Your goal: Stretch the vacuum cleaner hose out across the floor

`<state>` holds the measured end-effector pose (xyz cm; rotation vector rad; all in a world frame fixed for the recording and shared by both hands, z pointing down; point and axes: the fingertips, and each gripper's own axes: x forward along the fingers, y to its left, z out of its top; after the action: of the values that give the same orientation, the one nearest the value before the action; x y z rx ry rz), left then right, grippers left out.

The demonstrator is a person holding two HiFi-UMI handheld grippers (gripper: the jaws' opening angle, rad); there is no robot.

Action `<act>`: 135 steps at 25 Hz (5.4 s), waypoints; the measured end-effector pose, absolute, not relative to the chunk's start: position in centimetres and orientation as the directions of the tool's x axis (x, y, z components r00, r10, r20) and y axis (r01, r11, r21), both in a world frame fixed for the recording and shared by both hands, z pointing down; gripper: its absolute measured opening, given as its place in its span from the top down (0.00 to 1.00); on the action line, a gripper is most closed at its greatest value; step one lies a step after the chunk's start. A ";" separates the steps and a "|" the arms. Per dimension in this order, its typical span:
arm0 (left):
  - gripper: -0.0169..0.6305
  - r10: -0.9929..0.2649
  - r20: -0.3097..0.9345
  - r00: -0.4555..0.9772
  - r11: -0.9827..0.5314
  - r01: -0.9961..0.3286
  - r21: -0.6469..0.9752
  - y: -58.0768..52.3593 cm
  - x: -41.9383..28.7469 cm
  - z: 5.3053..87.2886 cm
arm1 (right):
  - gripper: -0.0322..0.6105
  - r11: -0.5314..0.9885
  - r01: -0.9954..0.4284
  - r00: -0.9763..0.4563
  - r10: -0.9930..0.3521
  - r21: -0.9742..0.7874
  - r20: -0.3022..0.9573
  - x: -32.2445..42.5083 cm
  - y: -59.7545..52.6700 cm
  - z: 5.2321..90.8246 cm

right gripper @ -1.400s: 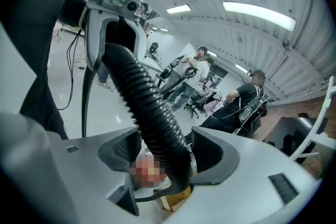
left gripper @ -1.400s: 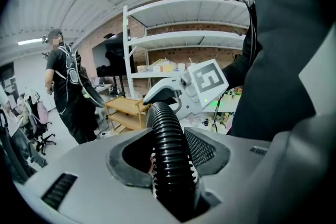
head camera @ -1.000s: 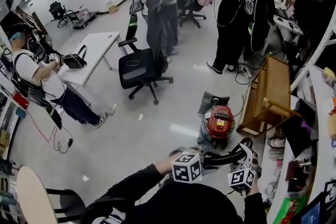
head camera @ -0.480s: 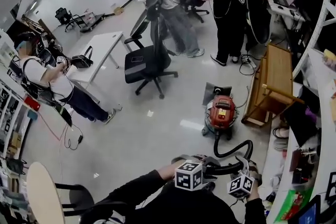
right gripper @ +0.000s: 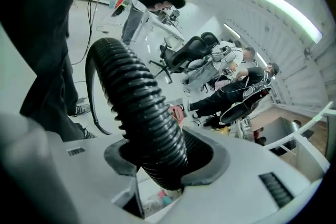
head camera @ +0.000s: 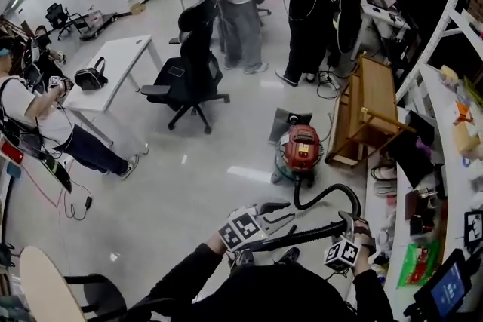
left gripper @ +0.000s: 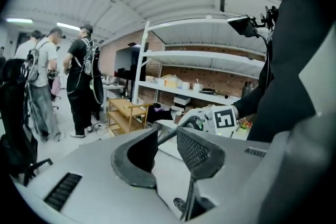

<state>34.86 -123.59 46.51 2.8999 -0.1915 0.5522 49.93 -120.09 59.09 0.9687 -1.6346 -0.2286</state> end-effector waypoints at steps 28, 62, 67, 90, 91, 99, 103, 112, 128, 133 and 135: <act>0.36 -0.484 -0.291 0.825 -0.002 0.331 0.944 -127.7 40.7 55.9 | 0.65 0.260 -0.826 0.180 -0.718 0.499 0.672 57.2 -116.4 51.1; 0.63 0.285 -0.637 0.716 0.080 0.645 0.760 -104.3 66.9 33.2 | 0.68 0.159 -0.981 -0.194 -0.808 -0.112 0.556 48.4 -93.2 53.4; 0.63 0.374 -0.665 0.647 0.330 0.577 0.747 -96.3 62.0 36.3 | 0.69 0.305 -0.947 -0.282 -0.644 -0.100 0.711 41.1 -89.6 58.3; 0.72 0.648 -0.293 0.703 0.028 0.363 0.931 -68.8 54.0 48.8 | 0.40 0.413 -0.839 -0.536 -0.519 -0.354 0.665 40.5 -63.1 66.2; 0.72 0.674 -0.281 0.684 0.012 0.369 0.929 -68.1 53.5 48.9 | 0.40 0.449 -0.832 -0.539 -0.517 -0.326 0.665 40.4 -62.6 65.8; 0.74 0.730 -0.227 0.645 -0.091 0.420 0.903 -66.5 49.0 49.6 | 0.40 0.266 -0.659 -0.490 -0.861 -0.704 0.134 46.6 -59.6 54.8; 0.74 0.783 -0.191 0.591 -0.091 0.413 0.906 -63.2 44.1 51.5 | 0.40 0.158 -0.797 -0.359 -0.900 -0.583 0.247 48.3 -59.7 53.8; 0.74 0.963 0.037 0.265 -0.157 0.446 0.881 -55.2 27.6 54.1 | 0.40 0.419 -0.886 -0.187 -0.712 0.196 0.676 38.3 -63.4 55.7; 0.74 0.967 0.238 0.090 -0.254 0.405 0.878 -45.1 15.3 57.1 | 0.61 0.814 -0.401 -0.205 -0.527 0.420 0.825 25.2 -60.2 62.7; 0.75 0.908 0.417 0.037 -0.402 0.352 0.845 -40.9 13.6 59.6 | 0.63 0.847 -0.382 -0.274 -0.486 0.370 0.830 25.1 -52.9 63.2; 0.75 0.882 0.471 -0.026 -0.437 0.332 0.836 -38.1 12.7 60.1 | 0.63 0.877 -0.370 -0.330 -0.434 0.308 0.838 25.1 -48.4 63.8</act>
<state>12.75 -38.12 60.09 1.7683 1.2686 1.4777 25.07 -48.44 63.76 0.5903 -1.9511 -0.0736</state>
